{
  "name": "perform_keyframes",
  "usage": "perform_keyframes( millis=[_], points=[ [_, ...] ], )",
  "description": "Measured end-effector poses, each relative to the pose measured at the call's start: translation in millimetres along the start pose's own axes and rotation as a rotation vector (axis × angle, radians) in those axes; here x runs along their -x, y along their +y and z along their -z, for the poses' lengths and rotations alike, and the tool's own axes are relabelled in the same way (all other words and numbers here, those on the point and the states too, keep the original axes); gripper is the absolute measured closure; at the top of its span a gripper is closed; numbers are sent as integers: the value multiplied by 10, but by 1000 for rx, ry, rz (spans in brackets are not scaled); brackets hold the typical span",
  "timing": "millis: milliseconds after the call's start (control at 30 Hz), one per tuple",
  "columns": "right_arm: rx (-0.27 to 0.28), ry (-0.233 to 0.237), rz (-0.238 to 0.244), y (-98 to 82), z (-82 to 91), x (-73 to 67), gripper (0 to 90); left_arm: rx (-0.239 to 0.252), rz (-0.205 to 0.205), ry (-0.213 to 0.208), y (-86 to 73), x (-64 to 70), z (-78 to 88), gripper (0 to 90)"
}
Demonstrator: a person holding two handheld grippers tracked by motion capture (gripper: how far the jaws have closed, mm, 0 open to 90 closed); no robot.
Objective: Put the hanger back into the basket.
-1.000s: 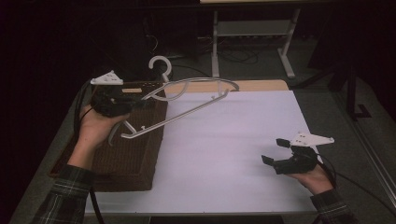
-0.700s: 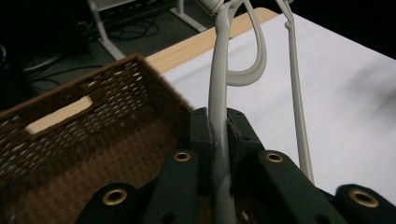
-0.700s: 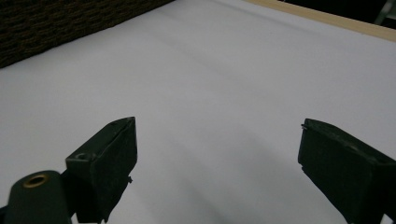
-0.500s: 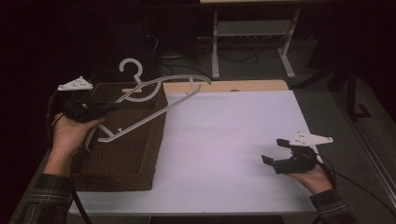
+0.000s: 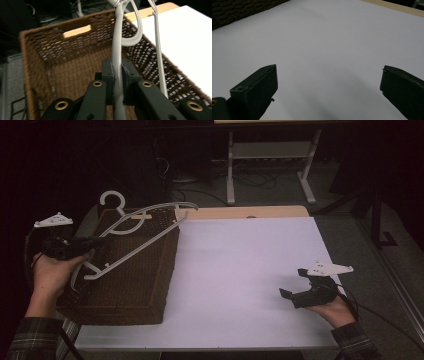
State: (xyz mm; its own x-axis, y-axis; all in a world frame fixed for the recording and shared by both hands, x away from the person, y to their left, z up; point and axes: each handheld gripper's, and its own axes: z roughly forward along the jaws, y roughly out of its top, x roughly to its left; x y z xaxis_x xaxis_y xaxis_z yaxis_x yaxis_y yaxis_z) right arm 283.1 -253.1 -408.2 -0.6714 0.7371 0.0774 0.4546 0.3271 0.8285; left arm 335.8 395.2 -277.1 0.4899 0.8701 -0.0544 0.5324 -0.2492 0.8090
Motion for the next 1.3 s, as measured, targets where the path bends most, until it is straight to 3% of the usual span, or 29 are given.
perform_keyframes(
  millis=[233,667,1300],
  points=[
    [-9,-5,-5,-4,-11,3,2,13,52,31,-123,-198,76,832],
    [-14,-8,-10,-10,-9,15,2,-21,82,115,-323,-434,189,831],
    [-15,-6,-12,-10,-10,17,2,-140,46,107,-501,-388,-170,822]
  ],
)
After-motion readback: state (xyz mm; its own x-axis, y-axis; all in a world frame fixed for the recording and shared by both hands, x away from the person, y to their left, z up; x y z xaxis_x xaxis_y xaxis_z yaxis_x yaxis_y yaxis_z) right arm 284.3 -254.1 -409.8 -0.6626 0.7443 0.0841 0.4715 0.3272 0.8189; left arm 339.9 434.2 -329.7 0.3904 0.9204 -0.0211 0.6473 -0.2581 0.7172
